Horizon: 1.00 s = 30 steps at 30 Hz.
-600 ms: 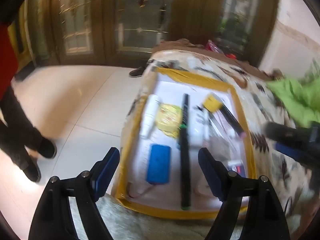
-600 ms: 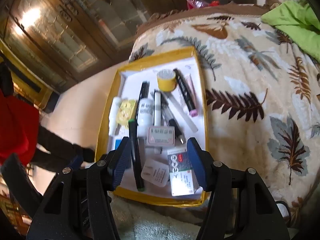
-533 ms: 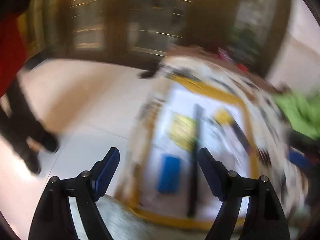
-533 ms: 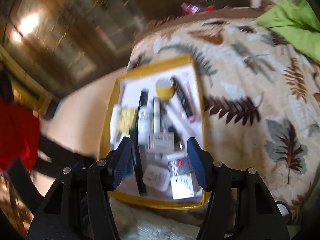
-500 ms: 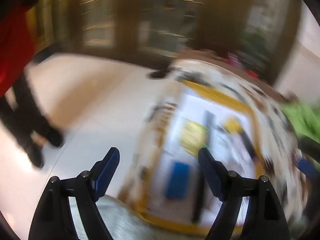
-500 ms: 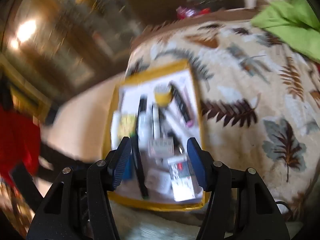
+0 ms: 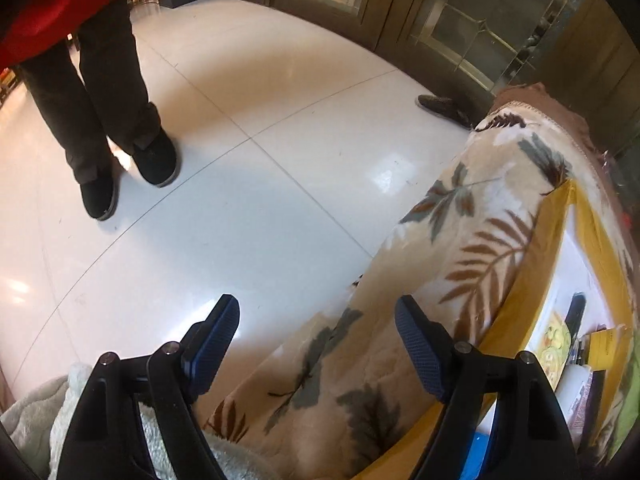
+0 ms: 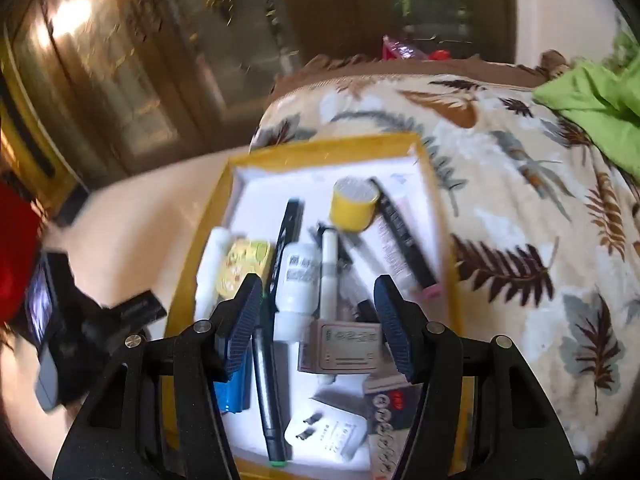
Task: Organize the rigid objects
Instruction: 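Grasp the yellow tray rim with the left tool and tip the items onto the blanket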
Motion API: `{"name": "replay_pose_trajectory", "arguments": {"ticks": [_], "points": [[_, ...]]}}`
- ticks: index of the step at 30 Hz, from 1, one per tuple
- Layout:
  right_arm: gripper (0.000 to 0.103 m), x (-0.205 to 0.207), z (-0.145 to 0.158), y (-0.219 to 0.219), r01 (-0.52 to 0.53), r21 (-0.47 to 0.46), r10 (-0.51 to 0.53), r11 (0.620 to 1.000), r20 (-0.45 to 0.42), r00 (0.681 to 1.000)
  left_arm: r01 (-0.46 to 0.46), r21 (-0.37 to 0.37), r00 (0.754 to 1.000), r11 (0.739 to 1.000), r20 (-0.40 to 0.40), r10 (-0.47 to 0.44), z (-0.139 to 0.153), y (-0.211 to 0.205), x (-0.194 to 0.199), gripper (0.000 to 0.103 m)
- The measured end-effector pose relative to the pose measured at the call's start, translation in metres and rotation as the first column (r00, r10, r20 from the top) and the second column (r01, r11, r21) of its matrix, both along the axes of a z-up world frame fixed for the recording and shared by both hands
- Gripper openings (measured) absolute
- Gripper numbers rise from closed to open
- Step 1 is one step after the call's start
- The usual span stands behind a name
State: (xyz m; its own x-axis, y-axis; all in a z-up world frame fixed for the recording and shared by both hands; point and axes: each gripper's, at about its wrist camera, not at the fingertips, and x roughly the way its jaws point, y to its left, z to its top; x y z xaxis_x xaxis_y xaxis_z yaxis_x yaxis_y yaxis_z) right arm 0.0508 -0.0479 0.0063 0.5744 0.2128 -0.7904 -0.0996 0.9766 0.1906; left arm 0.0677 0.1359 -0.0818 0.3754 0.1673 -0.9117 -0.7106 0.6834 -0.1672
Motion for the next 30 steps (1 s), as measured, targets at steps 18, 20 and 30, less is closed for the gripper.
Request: {"name": "replay_pose_trajectory", "arguments": {"ticks": [18, 20, 30], "points": [[0.06, -0.041, 0.083, -0.165, 0.262, 0.305, -0.308, 0.916, 0.113, 0.945, 0.437, -0.073, 0.745, 0.896, 0.588, -0.315, 0.203, -0.214, 0.013, 0.081], [0.061, -0.041, 0.068, -0.215, 0.345, 0.415, -0.394, 0.842, 0.035, 0.918, 0.524, 0.0, 0.706, 0.852, 0.56, -0.434, 0.203, -0.271, 0.027, 0.081], [0.063, -0.065, -0.092, -0.347, 0.58, 0.812, -0.424, -0.066, -0.549, 0.72, 0.687, 0.107, 0.61, 0.718, 0.453, -0.651, 0.183, -0.372, 0.032, 0.081]]}}
